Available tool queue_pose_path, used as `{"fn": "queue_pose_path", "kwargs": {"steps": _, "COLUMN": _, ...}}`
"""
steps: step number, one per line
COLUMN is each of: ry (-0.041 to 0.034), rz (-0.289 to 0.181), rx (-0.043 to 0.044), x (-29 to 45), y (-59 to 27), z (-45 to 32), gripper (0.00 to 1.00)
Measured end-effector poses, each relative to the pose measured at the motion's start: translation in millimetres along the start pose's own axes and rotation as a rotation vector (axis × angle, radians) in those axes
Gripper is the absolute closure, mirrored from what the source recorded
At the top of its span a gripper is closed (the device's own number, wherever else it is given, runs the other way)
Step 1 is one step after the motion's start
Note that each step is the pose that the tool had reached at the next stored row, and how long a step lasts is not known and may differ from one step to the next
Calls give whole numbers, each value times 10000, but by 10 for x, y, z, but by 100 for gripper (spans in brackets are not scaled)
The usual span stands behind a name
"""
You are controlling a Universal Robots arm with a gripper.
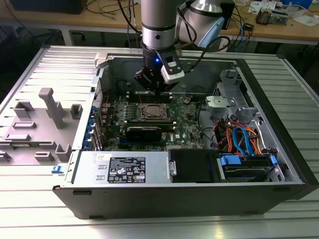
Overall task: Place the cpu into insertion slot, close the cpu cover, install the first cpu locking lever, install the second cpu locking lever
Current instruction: 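Install the first cpu locking lever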
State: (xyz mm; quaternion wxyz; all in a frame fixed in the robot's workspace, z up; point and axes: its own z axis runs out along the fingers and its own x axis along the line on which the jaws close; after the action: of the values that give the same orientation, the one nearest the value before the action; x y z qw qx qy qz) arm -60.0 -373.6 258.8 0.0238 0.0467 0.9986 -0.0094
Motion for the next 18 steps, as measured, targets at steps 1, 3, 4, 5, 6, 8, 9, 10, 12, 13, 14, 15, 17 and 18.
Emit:
{"fn": "queue_pose_path", "kwargs": {"steps": 1, "ry": -2, "rz": -79, "rx": -4, "x": 8, "y": -1, "z": 0, "gripper": 89}}
{"fn": "queue_pose_path", "kwargs": {"steps": 3, "ry": 60, "rz": -83, "rx": 1, "x": 45, "y": -4, "z": -2, "gripper": 89}}
{"fn": "queue_pose_path", "kwargs": {"steps": 4, "ry": 160, "rz": -84, "rx": 11, "x": 70, "y": -7, "z": -4, "gripper": 89}}
{"fn": "queue_pose_path", "kwargs": {"steps": 5, "ry": 240, "rz": -87, "rx": 19, "x": 86, "y": -9, "z": -5, "gripper": 89}}
{"fn": "queue_pose_path", "kwargs": {"steps": 6, "ry": 242, "rz": -140, "rx": 15, "x": 111, "y": -10, "z": -4, "gripper": 89}}
{"fn": "queue_pose_path", "kwargs": {"steps": 8, "ry": 239, "rz": -566, "rx": 1, "x": 120, "y": -11, "z": 0, "gripper": 89}}
{"fn": "queue_pose_path", "kwargs": {"steps": 9, "ry": 239, "rz": -658, "rx": -1, "x": 131, "y": -12, "z": 0, "gripper": 89}}
{"fn": "queue_pose_path", "kwargs": {"steps": 10, "ry": 238, "rz": -667, "rx": -2, "x": 131, "y": -12, "z": 0, "gripper": 89}}
{"fn": "queue_pose_path", "kwargs": {"steps": 12, "ry": 238, "rz": -666, "rx": -3, "x": 132, "y": -12, "z": 0, "gripper": 89}}
{"fn": "queue_pose_path", "kwargs": {"steps": 13, "ry": 238, "rz": -667, "rx": -3, "x": 132, "y": -12, "z": 0, "gripper": 89}}
{"fn": "queue_pose_path", "kwargs": {"steps": 14, "ry": 238, "rz": -667, "rx": -3, "x": 132, "y": -12, "z": 0, "gripper": 89}}
{"fn": "queue_pose_path", "kwargs": {"steps": 15, "ry": 238, "rz": -667, "rx": -2, "x": 132, "y": -13, "z": 0, "gripper": 89}}
{"fn": "queue_pose_path", "kwargs": {"steps": 17, "ry": 238, "rz": -668, "rx": -3, "x": 132, "y": -12, "z": 0, "gripper": 89}}
{"fn": "queue_pose_path", "kwargs": {"steps": 18, "ry": 238, "rz": -668, "rx": -3, "x": 132, "y": -12, "z": 1, "gripper": 89}}
